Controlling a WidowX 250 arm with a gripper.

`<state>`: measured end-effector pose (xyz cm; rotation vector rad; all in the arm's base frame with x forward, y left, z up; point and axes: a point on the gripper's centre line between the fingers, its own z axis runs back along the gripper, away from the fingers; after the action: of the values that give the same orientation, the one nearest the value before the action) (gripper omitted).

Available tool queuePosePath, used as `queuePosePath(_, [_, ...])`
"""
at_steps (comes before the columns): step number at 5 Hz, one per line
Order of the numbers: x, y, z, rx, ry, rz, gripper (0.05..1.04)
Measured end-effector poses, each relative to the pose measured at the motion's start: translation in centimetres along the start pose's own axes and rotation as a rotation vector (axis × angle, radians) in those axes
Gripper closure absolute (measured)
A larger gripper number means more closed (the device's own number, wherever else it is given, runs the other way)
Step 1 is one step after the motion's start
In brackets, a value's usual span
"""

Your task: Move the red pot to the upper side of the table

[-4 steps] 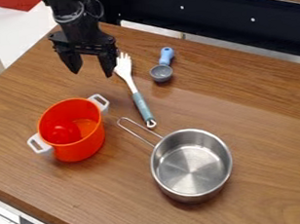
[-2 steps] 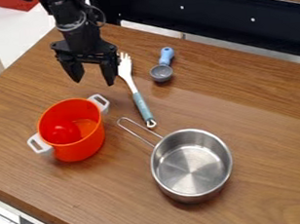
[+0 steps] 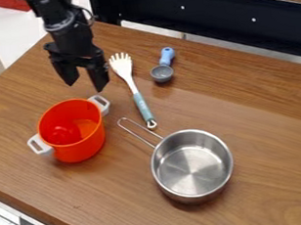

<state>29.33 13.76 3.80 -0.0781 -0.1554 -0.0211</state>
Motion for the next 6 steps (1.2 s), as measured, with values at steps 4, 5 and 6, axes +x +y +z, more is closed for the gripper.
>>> queuePosePath(4, [-5.6, -0.6, 0.2, -0.01, 0.048, -0.323, 0.084])
queuePosePath(5, [-6.1, -1.1, -0.4, 0.005, 0.042, -0.351, 0.083])
queuePosePath(6, [-5.2, -0.7, -0.6, 0.069, 0.0, -0.318, 0.084])
